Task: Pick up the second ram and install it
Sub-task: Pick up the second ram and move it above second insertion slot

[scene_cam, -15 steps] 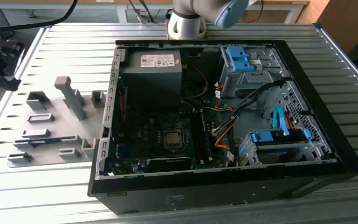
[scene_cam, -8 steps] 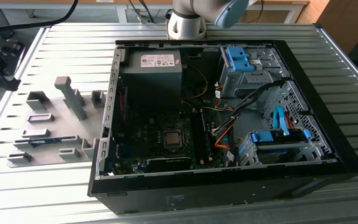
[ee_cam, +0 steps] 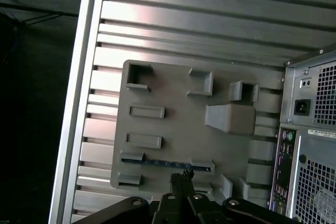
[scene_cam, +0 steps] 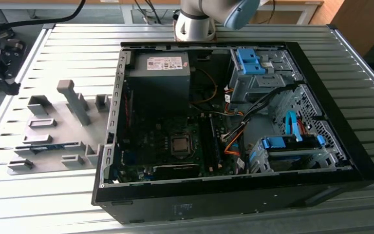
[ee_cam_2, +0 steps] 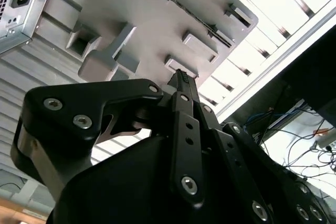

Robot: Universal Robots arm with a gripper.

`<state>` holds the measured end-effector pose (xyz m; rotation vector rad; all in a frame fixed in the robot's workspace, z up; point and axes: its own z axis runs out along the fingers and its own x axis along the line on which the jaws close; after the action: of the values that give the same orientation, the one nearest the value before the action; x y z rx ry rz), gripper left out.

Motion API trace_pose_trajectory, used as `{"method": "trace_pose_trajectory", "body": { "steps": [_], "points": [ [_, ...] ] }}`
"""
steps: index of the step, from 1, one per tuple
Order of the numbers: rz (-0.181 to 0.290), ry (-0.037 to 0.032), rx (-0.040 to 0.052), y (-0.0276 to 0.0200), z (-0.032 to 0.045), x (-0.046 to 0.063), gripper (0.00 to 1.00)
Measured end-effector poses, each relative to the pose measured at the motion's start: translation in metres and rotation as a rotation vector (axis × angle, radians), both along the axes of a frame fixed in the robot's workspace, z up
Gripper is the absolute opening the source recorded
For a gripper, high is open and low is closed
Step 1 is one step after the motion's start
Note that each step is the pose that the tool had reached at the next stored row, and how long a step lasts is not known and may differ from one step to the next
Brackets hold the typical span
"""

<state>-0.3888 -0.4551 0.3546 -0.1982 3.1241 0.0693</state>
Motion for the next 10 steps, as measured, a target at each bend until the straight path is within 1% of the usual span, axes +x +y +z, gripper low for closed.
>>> {"method": "trace_pose_trajectory", "body": {
  "steps": [4,10],
  "points": [
    [0.069,0.0,0.0,0.0,-0.0007,0.0,0.1],
    [0.158,-0.0001,-0.0004,0.0,-0.0012,0.0,0.1]
  ]
}}
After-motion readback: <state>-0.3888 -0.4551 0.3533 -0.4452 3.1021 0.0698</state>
